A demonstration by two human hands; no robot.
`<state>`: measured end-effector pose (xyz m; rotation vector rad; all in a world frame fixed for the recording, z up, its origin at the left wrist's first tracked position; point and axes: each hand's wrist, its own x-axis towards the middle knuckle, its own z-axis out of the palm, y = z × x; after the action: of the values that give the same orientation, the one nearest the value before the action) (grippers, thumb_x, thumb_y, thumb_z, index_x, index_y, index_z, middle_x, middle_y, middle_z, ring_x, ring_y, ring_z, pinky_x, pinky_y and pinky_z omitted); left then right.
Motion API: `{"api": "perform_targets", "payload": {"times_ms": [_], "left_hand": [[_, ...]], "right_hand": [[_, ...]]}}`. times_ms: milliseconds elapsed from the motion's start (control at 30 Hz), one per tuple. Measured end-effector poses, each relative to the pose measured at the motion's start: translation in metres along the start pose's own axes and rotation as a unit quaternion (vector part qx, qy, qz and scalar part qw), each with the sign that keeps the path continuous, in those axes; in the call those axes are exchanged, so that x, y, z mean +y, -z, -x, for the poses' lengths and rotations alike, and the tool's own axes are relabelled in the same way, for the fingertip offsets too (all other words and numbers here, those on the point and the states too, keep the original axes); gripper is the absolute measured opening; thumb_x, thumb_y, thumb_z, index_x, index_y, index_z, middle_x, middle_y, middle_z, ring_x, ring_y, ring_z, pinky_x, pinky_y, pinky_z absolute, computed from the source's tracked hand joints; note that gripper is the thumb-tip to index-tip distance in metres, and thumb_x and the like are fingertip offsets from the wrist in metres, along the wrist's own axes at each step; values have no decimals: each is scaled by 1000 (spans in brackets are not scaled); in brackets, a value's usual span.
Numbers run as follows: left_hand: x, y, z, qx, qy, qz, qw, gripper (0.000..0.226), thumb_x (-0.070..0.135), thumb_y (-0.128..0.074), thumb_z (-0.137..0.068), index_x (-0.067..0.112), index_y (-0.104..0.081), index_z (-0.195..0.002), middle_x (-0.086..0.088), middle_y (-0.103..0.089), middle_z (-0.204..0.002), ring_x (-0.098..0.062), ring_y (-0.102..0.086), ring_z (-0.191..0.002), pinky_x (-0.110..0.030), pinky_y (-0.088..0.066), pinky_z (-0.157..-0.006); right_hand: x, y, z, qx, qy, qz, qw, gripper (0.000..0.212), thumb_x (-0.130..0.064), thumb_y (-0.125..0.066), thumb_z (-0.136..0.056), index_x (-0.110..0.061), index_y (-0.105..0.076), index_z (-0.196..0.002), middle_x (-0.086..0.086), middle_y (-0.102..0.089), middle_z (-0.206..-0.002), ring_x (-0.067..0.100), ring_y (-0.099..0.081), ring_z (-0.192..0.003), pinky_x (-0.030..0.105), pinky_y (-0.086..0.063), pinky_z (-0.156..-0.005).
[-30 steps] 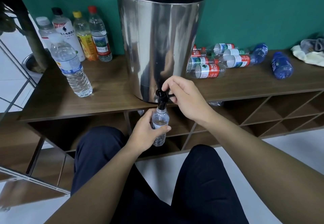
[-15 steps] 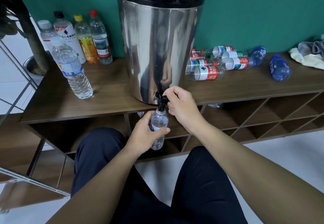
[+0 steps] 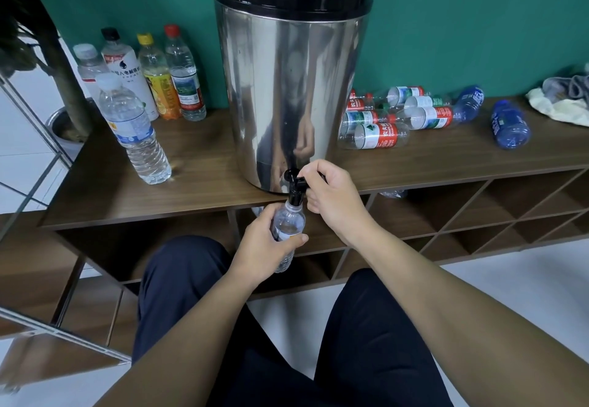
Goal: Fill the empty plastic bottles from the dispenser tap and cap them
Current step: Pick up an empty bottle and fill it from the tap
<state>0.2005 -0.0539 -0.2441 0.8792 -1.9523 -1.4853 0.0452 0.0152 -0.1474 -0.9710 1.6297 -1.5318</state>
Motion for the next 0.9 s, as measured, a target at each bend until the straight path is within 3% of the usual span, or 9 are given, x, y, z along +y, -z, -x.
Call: {"api": "perform_targets", "payload": {"times_ms": [133, 300, 733, 900], "left_hand": [[2, 0, 1, -2, 2, 1, 1000, 58, 22, -97, -88, 31, -67, -136, 18, -79, -120, -1, -74, -113, -24, -55, -102], [4, 1, 2, 3, 8, 1, 1000, 60, 22, -97, -88, 31, -67, -138, 19, -79, -121, 1, -74, -113, -27, -56, -105], [6, 1, 4, 8, 17, -2, 1000, 65, 24, -98, -86, 34, -66, -142, 23, -77, -124, 2, -72, -117, -28, -56, -107], [8, 1, 5, 13, 9, 3, 1000, 61, 19, -97, -87, 31, -67, -139, 22, -79, -118, 0, -75, -112, -23, -57, -101]], "right_hand": [[2, 0, 0, 7, 1, -1, 1000, 28, -25, -60, -111, -3, -64, -95, 1, -36, -64, 16, -32, -58, 38, -27, -57], [1, -1, 0, 7, 2, -9, 1000, 24, -24, -59, -112, -12, -66, -93, -1, -36, -62, 15, -32, -57, 38, -26, -57], [3, -2, 1, 12, 3, -6, 1000, 24, -25, -59, -112, -14, -67, -93, 1, -37, -63, 16, -33, -58, 38, -27, -57], [3, -2, 1, 14, 1, -10, 1000, 26, -26, -59, -113, -14, -67, -91, 0, -37, -62, 17, -32, -58, 39, -26, -57]]}}
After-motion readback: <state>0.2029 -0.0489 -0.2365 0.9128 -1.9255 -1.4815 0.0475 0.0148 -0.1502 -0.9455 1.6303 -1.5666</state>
